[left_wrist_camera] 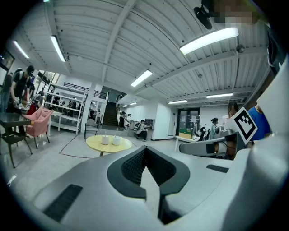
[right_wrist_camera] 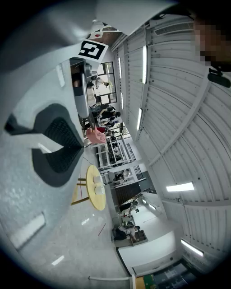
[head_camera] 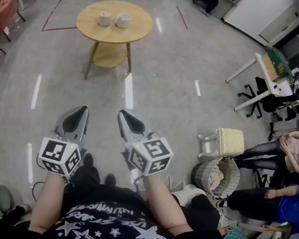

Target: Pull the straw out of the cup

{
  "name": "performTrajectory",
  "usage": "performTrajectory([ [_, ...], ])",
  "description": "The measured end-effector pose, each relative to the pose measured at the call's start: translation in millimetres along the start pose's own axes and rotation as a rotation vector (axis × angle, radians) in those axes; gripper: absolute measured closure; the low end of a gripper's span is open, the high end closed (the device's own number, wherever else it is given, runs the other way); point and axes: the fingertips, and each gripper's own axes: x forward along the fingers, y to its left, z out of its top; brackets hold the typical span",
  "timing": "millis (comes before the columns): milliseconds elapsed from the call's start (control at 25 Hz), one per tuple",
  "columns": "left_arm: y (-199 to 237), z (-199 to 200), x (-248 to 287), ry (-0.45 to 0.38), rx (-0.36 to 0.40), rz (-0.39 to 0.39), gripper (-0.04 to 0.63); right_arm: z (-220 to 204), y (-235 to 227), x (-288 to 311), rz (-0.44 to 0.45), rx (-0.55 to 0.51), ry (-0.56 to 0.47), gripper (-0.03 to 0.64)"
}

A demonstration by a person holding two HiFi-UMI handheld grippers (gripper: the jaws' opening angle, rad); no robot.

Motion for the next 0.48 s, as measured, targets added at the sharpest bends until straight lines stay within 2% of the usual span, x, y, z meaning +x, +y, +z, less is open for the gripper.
performTrajectory([
  [480, -8, 3, -11, -0.012, 0.012, 0.007, 0.589, 3, 8, -7, 0.024, -0.013, -0.012, 0.617],
])
